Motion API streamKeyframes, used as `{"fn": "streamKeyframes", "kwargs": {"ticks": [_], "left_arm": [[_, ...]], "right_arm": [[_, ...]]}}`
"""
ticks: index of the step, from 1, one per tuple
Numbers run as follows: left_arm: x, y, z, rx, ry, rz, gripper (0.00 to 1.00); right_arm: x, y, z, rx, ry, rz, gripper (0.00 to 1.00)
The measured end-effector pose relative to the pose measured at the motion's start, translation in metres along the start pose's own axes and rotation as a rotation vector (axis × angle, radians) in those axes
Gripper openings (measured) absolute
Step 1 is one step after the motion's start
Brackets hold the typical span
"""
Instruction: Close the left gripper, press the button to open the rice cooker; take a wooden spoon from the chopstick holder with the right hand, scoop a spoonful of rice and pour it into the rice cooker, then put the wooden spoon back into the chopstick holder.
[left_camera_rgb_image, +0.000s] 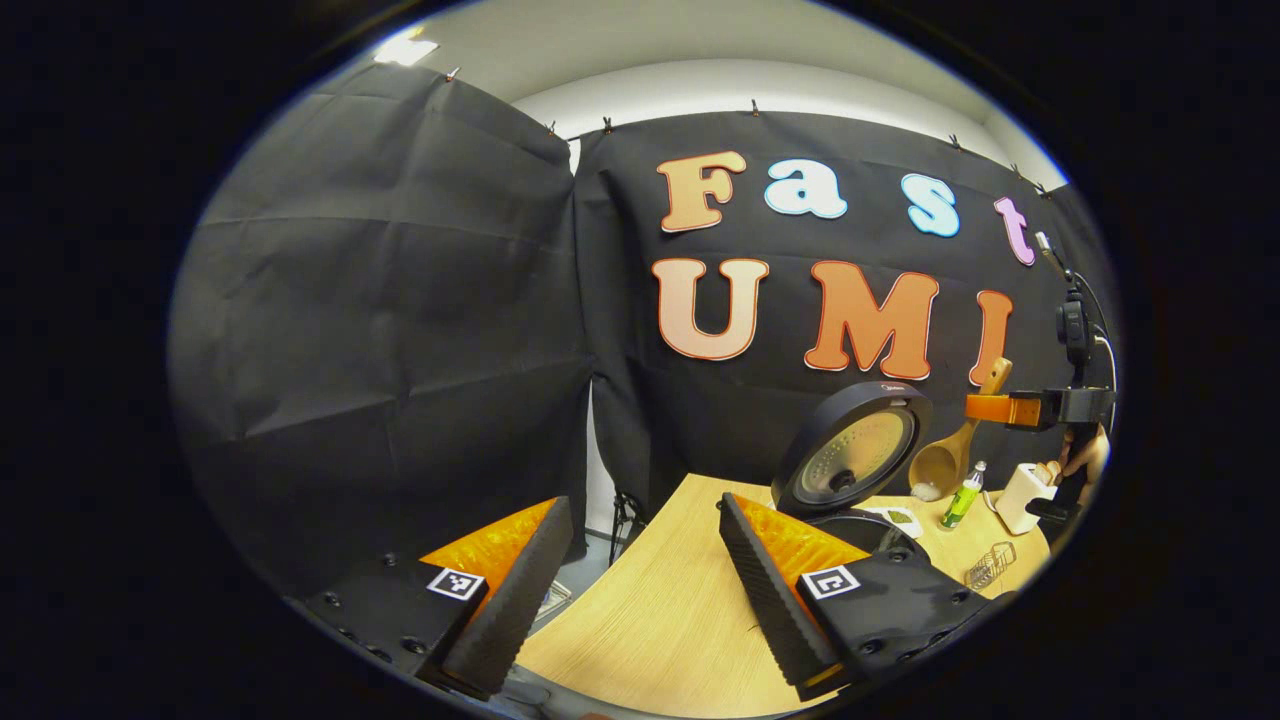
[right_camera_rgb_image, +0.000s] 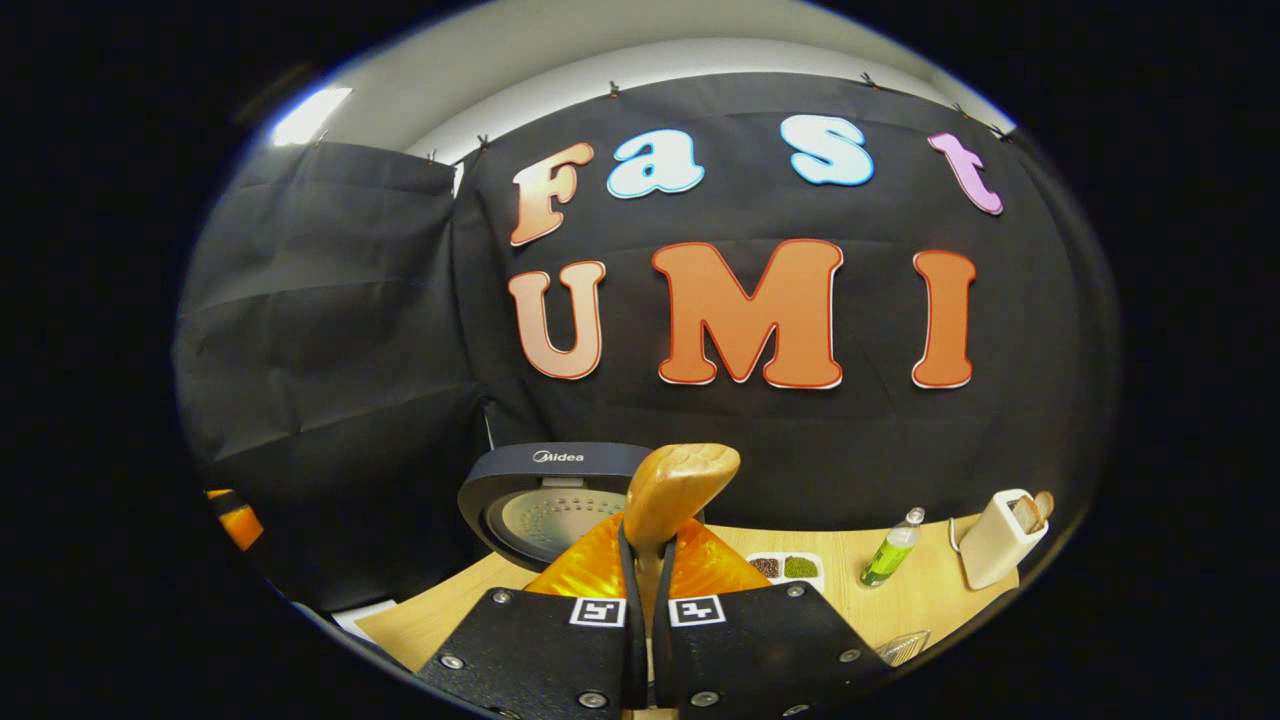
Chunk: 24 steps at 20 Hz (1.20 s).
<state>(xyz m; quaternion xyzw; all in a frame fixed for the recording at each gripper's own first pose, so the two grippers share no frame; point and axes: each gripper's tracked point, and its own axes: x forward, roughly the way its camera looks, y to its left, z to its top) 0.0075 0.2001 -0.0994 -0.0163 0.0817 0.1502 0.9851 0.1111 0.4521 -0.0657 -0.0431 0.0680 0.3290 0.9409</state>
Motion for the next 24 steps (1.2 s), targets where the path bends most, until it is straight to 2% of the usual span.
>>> {"fn": "streamKeyframes", "kwargs": {"ticks": [4, 15, 20, 24], "left_arm": [[0.000, -0.003, 0.000, -0.019, 0.004, -0.001, 0.97], [-0.005, -0.013, -0.003, 0.035, 0.011, -0.003, 0.98], [-0.008, -0.029, 0.008, -0.001, -0.016, -0.046, 0.97], [-0.005, -0.046, 0.012, -0.016, -0.028, -0.075, 0.97]], "right_arm": [[0.000, 0.007, -0.002, -0.070, -0.005, 0.018, 0.02], [-0.011, 0.021, -0.020, -0.261, -0.017, 0.051, 0.02], [-0.019, 0.000, -0.015, -0.095, -0.030, 0.035, 0.02], [-0.050, -0.067, -0.013, -0.020, -0.054, -0.077, 0.02]]}}
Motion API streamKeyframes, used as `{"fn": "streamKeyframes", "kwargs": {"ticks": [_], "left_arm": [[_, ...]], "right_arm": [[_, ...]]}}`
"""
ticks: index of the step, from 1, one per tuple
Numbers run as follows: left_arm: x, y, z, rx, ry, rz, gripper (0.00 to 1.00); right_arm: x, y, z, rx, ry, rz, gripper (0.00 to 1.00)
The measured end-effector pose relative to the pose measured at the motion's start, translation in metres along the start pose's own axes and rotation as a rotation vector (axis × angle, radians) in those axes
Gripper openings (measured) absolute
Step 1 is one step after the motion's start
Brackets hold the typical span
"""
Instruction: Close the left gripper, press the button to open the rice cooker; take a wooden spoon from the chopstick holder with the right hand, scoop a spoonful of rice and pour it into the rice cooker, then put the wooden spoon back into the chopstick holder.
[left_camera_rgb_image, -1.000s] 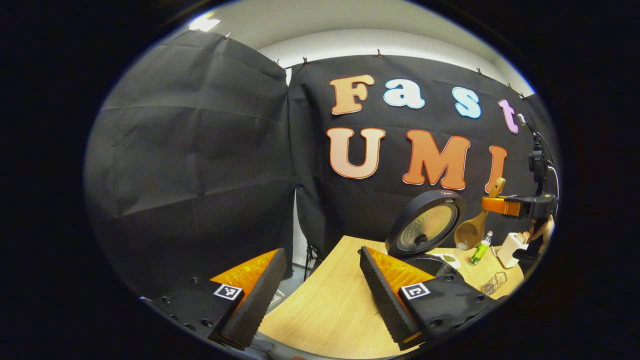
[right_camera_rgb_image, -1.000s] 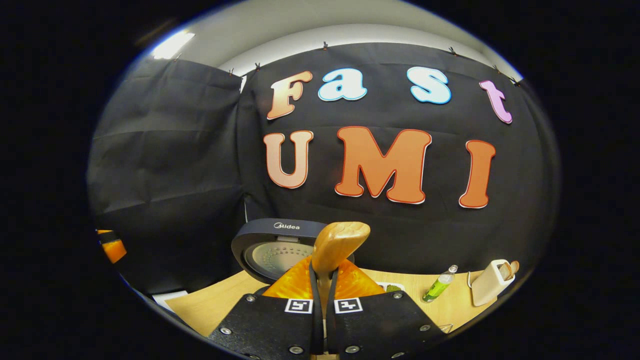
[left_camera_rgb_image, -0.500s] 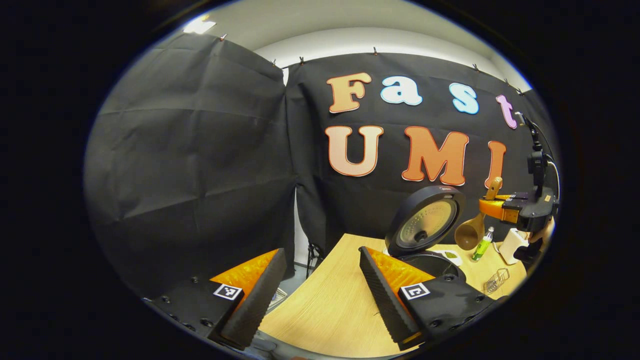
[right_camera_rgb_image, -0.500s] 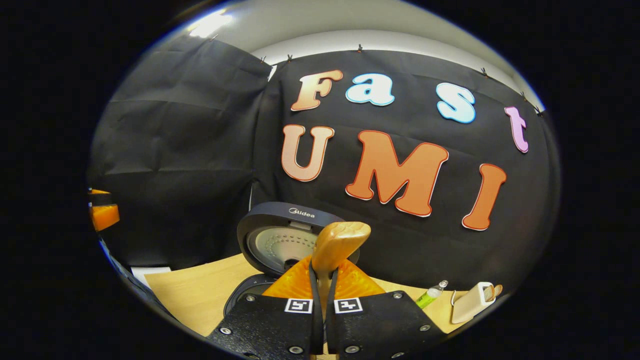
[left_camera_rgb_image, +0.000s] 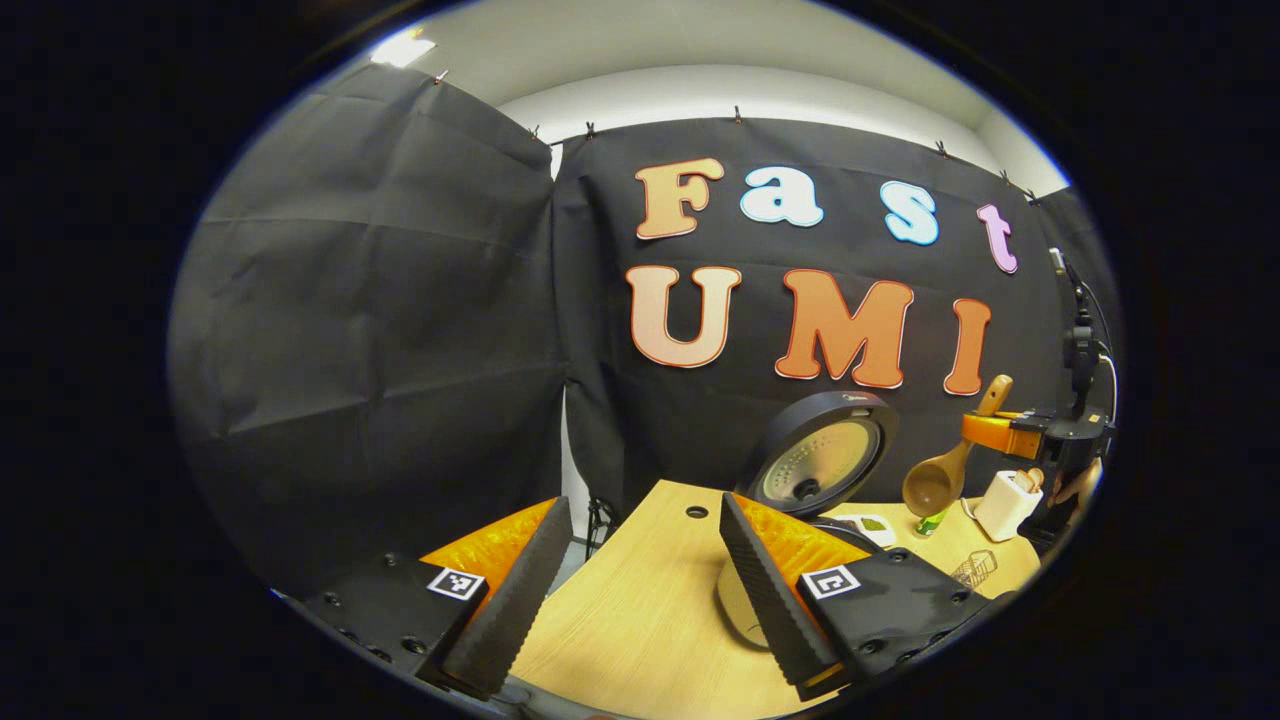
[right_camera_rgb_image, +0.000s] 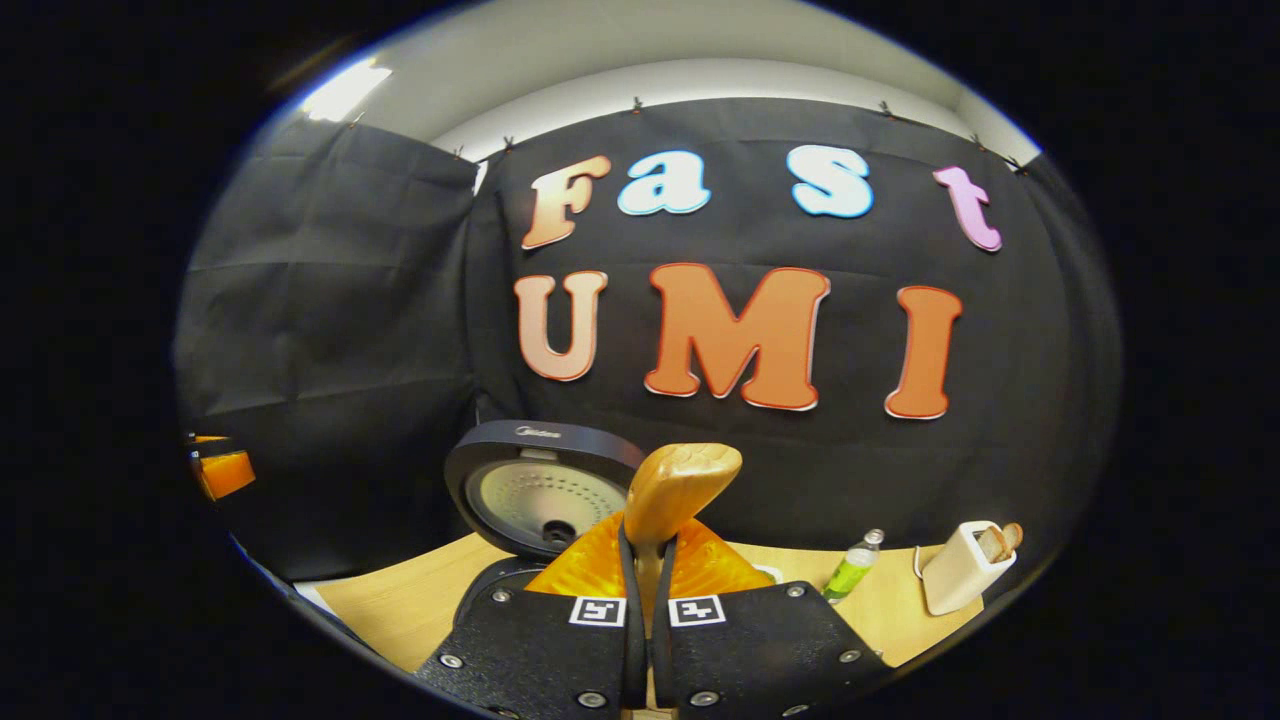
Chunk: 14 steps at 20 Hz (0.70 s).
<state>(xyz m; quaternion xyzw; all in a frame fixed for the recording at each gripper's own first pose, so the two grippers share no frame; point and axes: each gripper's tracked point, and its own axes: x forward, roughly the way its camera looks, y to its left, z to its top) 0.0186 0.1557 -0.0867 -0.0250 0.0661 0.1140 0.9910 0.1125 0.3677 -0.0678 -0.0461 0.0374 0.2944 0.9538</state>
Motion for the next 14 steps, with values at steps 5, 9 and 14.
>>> {"fn": "streamKeyframes", "kwargs": {"ticks": [5, 9, 14], "left_arm": [[0.005, -0.034, -0.006, 0.007, 0.000, -0.053, 0.99], [0.008, -0.063, -0.012, 0.016, 0.018, -0.092, 1.00], [0.011, -0.091, -0.023, 0.035, 0.047, -0.112, 0.97]], "right_arm": [[-0.033, -0.107, -0.033, 0.149, 0.030, -0.199, 0.02], [-0.058, -0.180, -0.076, 0.223, 0.071, -0.354, 0.02], [-0.066, -0.221, -0.141, 0.316, 0.149, -0.445, 0.02]]}}
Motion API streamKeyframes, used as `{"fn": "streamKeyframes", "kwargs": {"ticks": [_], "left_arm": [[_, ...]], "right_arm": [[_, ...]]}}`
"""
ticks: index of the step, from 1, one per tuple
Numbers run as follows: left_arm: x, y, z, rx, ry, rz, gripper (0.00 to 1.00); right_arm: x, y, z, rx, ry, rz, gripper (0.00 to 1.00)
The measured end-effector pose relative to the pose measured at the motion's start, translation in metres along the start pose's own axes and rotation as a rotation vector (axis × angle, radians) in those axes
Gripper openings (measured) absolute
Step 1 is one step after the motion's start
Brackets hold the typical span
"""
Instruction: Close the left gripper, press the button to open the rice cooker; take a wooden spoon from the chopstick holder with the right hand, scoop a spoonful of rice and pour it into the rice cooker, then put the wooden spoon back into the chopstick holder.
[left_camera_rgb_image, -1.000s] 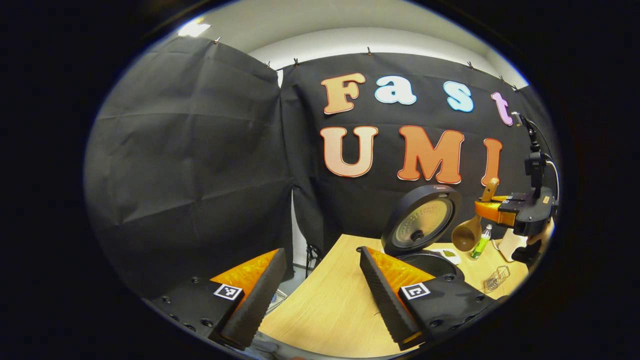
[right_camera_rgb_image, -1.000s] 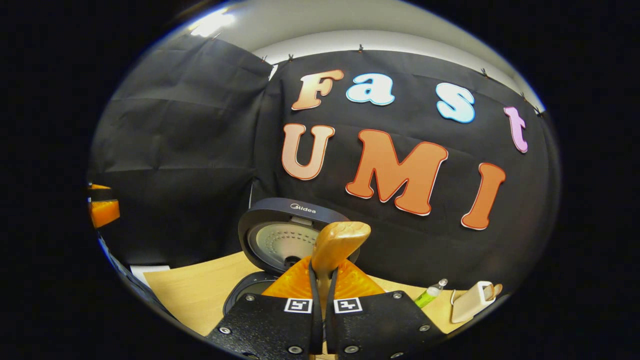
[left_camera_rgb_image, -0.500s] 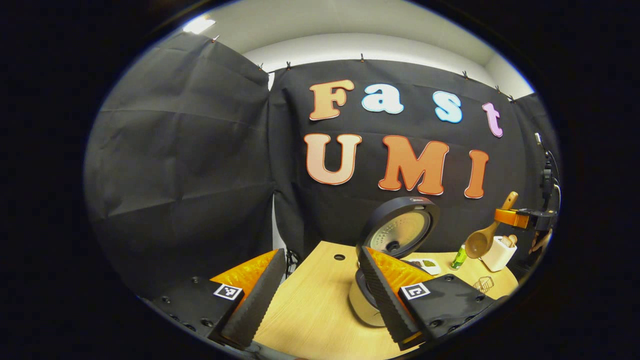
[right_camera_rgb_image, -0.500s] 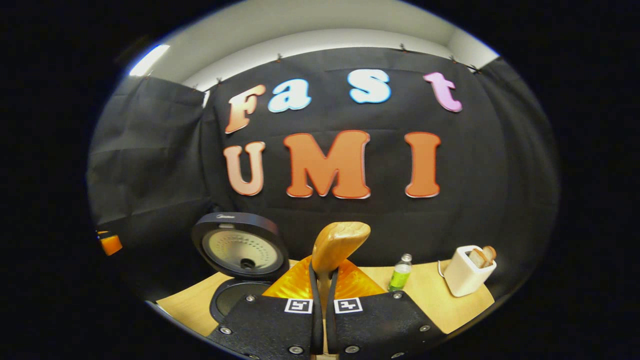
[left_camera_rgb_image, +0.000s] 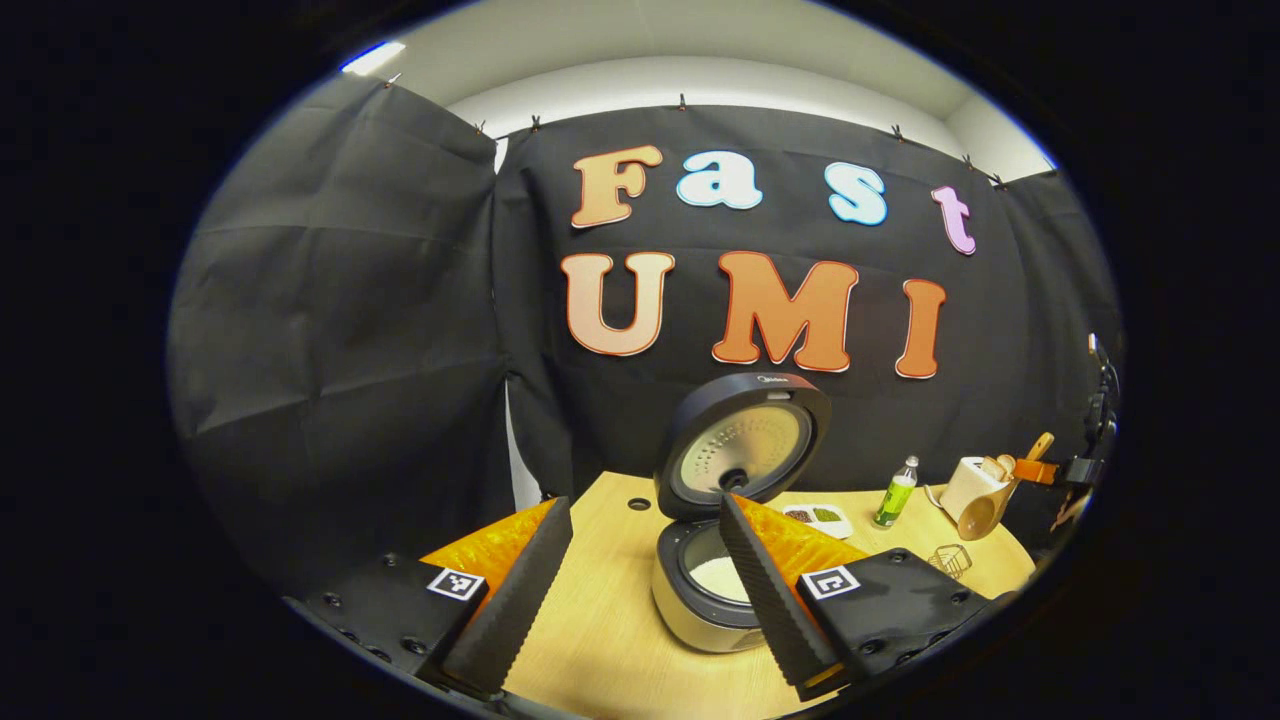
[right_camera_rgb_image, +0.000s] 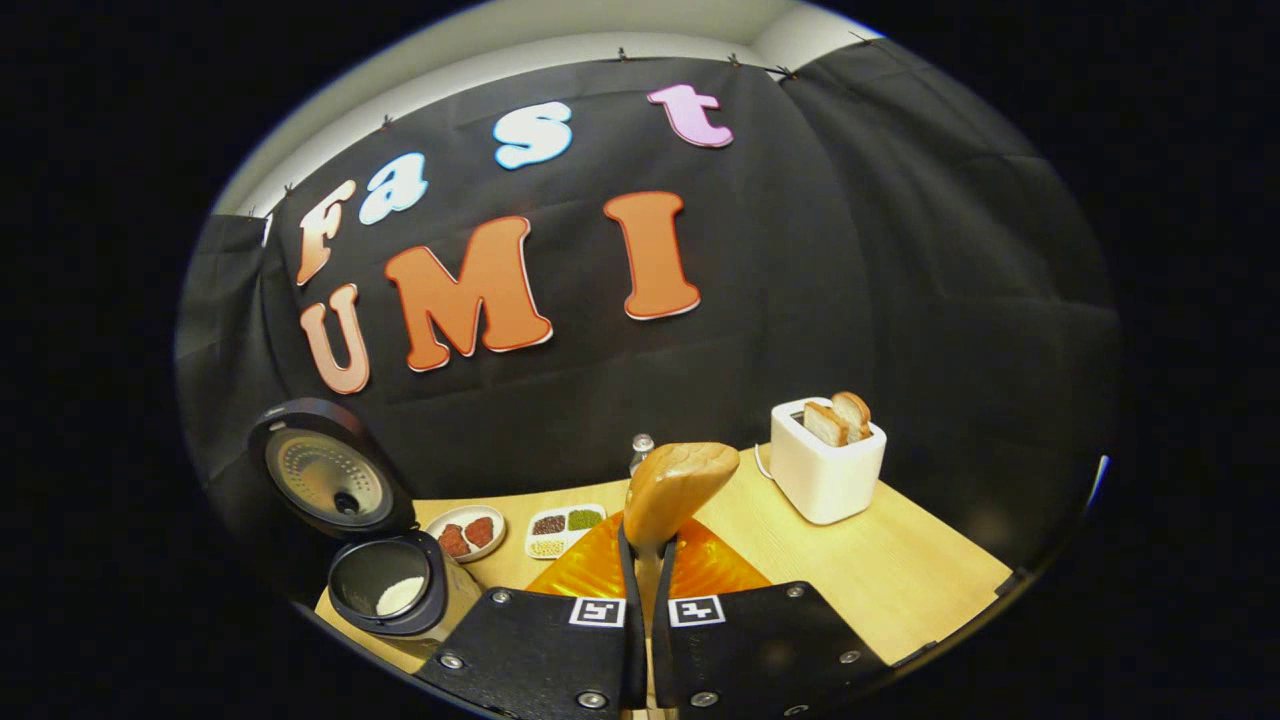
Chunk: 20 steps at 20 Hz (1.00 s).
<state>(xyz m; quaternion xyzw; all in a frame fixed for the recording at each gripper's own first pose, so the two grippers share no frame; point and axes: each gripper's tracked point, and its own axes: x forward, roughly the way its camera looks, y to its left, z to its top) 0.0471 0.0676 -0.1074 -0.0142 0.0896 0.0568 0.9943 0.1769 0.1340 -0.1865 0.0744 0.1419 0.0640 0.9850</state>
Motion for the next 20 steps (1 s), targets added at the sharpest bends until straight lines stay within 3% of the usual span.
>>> {"fn": "streamKeyframes", "kwargs": {"ticks": [10, 13, 16, 17, 19, 20], "left_arm": [[0.003, -0.007, -0.006, 0.042, 0.029, 0.056, 0.99], [0.006, -0.015, 0.002, 0.036, 0.027, 0.046, 0.98], [0.012, -0.025, 0.015, 0.036, 0.007, 0.027, 1.00], [0.014, -0.029, 0.019, 0.042, -0.001, 0.026, 0.98], [0.019, -0.040, 0.024, 0.044, -0.016, 0.017, 0.98], [0.022, -0.047, 0.026, 0.039, -0.017, 0.005, 0.97]], "right_arm": [[0.047, -0.041, -0.087, 0.027, 0.176, -0.059, 0.02], [0.053, -0.045, -0.106, 0.055, 0.229, -0.053, 0.10], [0.054, -0.050, -0.108, 0.056, 0.229, -0.060, 0.15], [0.054, -0.056, -0.103, 0.051, 0.217, -0.069, 0.09], [0.043, -0.064, -0.098, 0.054, 0.232, -0.082, 0.40], [0.037, -0.068, -0.096, 0.055, 0.244, -0.084, 0.46]]}}
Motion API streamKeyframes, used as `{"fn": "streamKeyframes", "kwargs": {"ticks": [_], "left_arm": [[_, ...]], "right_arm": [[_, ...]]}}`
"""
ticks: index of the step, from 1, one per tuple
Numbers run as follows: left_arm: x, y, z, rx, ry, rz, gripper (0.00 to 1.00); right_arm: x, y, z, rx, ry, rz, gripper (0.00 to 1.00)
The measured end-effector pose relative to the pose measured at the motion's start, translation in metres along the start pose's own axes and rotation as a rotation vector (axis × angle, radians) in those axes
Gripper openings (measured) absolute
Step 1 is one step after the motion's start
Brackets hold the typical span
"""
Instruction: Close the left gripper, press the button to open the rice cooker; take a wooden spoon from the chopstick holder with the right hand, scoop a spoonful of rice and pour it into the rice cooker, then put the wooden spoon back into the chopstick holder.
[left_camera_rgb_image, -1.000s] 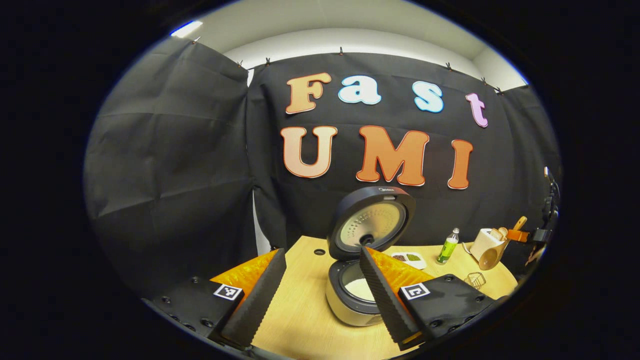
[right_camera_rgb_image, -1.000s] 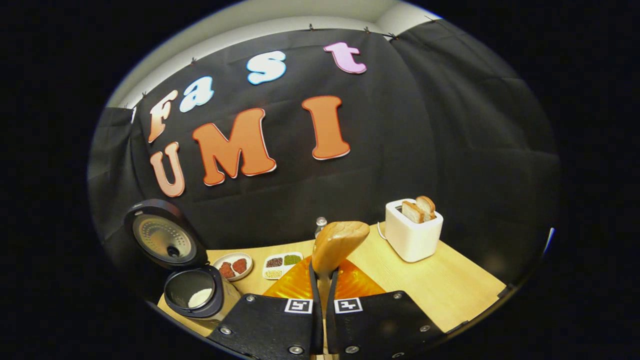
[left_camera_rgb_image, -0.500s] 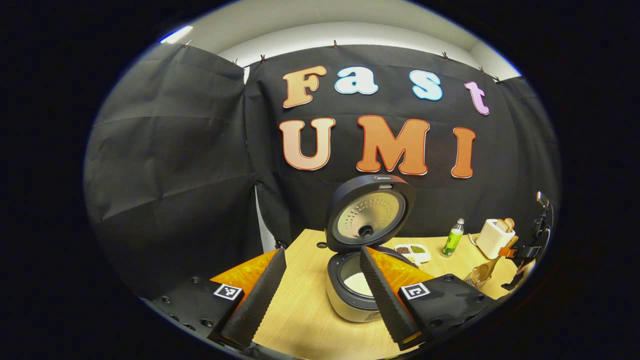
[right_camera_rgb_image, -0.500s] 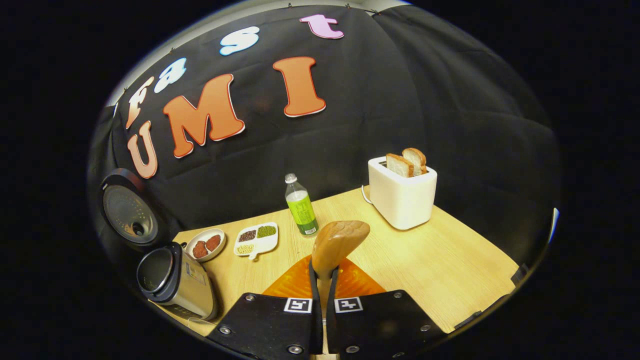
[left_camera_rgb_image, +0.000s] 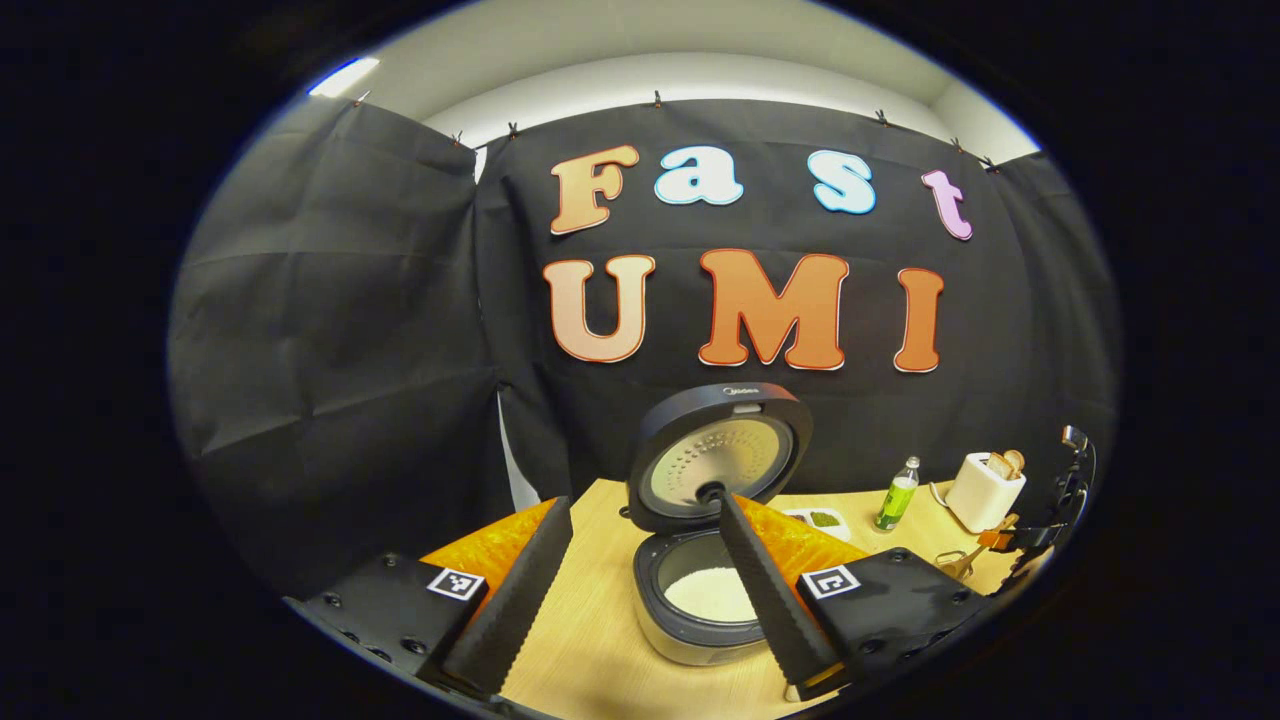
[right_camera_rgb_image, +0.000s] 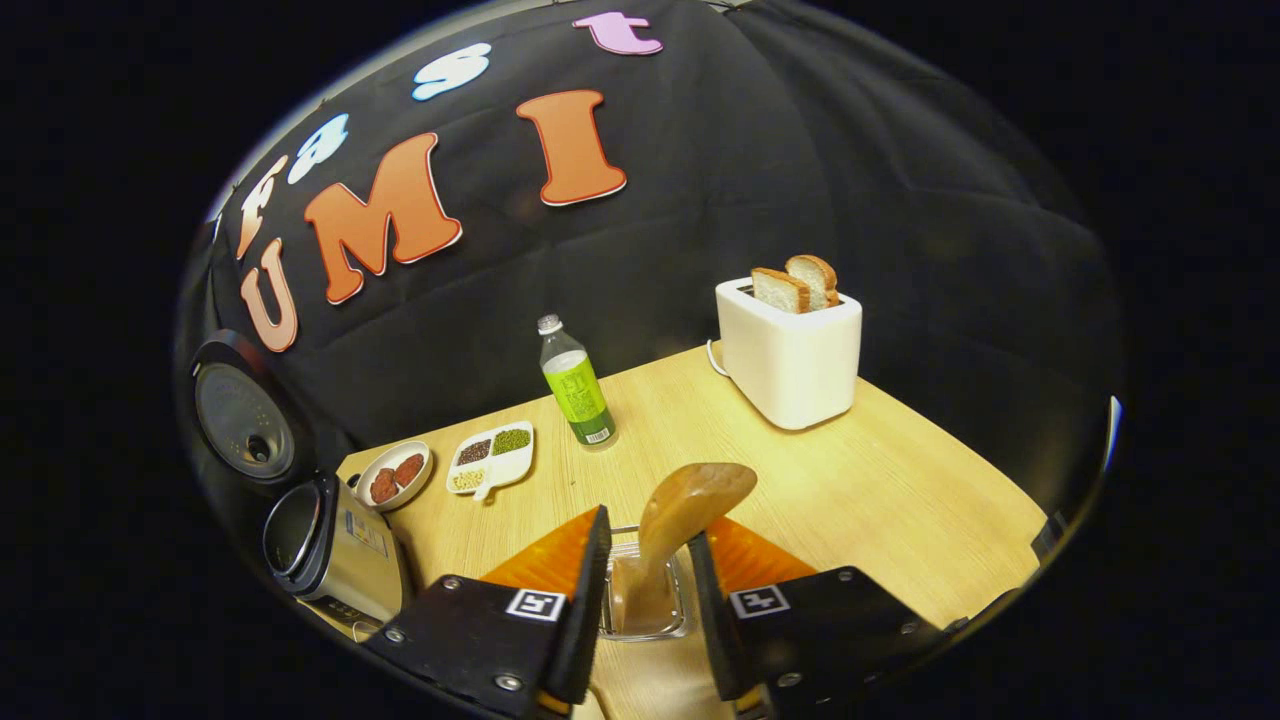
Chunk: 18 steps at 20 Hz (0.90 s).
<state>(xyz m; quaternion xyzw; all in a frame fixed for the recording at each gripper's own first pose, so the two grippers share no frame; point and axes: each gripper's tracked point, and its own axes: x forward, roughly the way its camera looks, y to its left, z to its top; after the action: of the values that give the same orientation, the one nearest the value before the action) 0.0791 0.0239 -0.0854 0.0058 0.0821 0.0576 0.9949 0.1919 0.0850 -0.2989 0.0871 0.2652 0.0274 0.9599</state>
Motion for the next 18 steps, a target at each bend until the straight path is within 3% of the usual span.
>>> {"fn": "streamKeyframes", "kwargs": {"ticks": [1, 2, 4, 10, 14, 18], "left_arm": [[0.002, -0.008, 0.002, -0.007, -0.001, -0.015, 0.99], [0.004, -0.017, 0.003, -0.013, 0.000, -0.029, 0.97], [0.008, -0.028, 0.010, -0.017, -0.006, -0.044, 0.97], [0.039, -0.054, 0.053, -0.017, -0.050, -0.053, 0.97], [0.090, -0.059, 0.101, 0.001, -0.122, -0.032, 1.00], [0.146, -0.073, 0.129, 0.042, -0.120, -0.025, 1.00]], "right_arm": [[-0.005, -0.007, 0.002, -0.007, 0.004, -0.020, 0.60], [-0.009, -0.018, 0.007, -0.024, -0.006, -0.046, 0.82], [-0.022, -0.037, 0.022, -0.060, -0.026, -0.098, 0.92], [-0.068, -0.048, 0.074, -0.082, -0.091, -0.084, 0.94], [-0.100, -0.043, 0.108, -0.160, -0.158, -0.054, 0.94], [-0.120, -0.041, 0.126, -0.198, -0.196, -0.041, 0.94]]}}
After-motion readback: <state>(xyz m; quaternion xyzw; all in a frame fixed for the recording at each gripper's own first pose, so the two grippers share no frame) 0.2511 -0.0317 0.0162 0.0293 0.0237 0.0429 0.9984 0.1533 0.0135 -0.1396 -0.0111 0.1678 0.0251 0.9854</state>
